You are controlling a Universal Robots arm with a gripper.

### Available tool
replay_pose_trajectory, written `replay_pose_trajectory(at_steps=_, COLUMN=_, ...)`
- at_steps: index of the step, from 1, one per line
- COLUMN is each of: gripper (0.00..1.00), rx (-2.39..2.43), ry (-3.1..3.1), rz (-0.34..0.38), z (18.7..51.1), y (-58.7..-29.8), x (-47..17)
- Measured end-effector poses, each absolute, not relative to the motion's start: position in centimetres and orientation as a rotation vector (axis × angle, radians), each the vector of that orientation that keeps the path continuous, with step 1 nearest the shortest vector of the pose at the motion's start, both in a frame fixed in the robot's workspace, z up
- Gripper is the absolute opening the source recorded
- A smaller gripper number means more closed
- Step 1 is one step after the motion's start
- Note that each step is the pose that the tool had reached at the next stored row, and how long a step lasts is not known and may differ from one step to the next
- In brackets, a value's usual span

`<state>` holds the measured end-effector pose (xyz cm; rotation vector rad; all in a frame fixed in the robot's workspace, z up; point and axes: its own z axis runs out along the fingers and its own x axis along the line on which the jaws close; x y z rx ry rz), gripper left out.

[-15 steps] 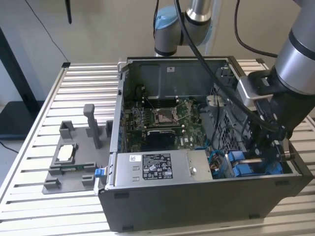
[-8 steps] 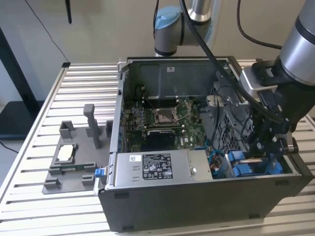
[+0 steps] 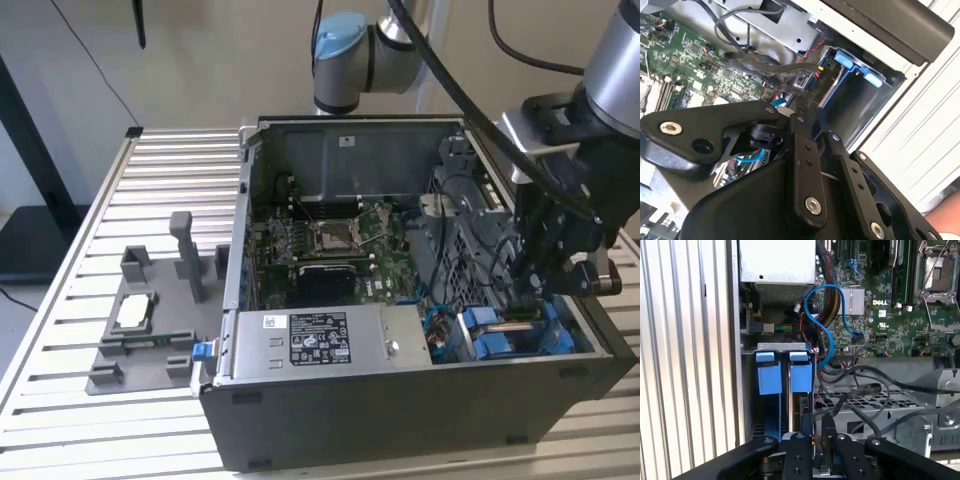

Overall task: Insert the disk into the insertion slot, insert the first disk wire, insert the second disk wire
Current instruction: 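Insert the second disk wire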

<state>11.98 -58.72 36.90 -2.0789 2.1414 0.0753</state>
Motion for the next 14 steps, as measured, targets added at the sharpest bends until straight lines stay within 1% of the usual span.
replay_pose_trajectory(at_steps=7, gripper=0.24, rx=-2.078, ry=2.142, rz=0.075, z=38.8, y=-58.7, x=12.0)
replay_pose_trajectory(at_steps=14, gripper=0.24, rx=-2.078, ry=2.143, rz=0.075, z=39.0, y=-58.7, x=12.0)
